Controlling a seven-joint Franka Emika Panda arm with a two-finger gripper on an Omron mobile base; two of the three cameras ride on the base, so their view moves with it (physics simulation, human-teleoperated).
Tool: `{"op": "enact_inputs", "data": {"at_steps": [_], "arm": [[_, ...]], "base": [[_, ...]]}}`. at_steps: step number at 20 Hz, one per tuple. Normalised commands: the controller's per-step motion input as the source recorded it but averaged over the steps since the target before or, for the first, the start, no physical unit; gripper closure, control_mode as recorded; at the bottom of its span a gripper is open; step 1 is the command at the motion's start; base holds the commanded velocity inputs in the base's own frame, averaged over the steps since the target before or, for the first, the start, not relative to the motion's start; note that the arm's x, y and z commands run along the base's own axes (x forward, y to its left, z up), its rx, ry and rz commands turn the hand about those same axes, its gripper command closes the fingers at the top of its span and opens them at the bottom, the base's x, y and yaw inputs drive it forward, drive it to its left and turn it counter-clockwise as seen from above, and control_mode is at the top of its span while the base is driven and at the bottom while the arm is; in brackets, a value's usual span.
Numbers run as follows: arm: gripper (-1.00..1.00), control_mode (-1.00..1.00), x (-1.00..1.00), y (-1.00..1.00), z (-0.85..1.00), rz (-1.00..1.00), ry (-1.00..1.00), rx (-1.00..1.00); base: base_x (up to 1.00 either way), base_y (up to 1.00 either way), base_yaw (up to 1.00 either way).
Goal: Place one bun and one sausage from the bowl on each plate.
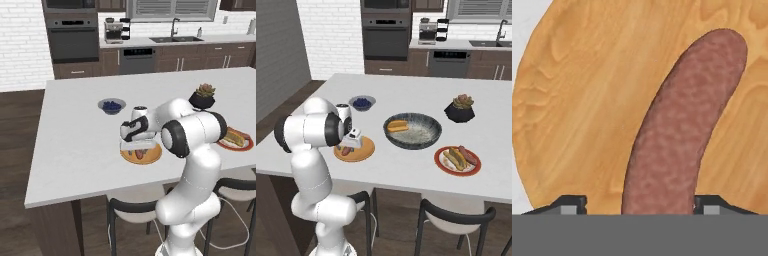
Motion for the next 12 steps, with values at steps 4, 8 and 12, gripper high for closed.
{"op": "enact_inputs", "data": {"at_steps": [4,8,12], "arm": [[-1.0,-1.0,0.0,0.0,0.26,0.0,0.0,-0.04],[-1.0,-1.0,0.0,-0.24,0.75,-0.05,0.0,-0.04],[-1.0,-1.0,0.0,-0.79,0.96,-0.26,0.0,0.11]], "base": [[0.0,0.0,0.0],[0.0,0.0,0.0],[0.0,0.0,0.0]]}}
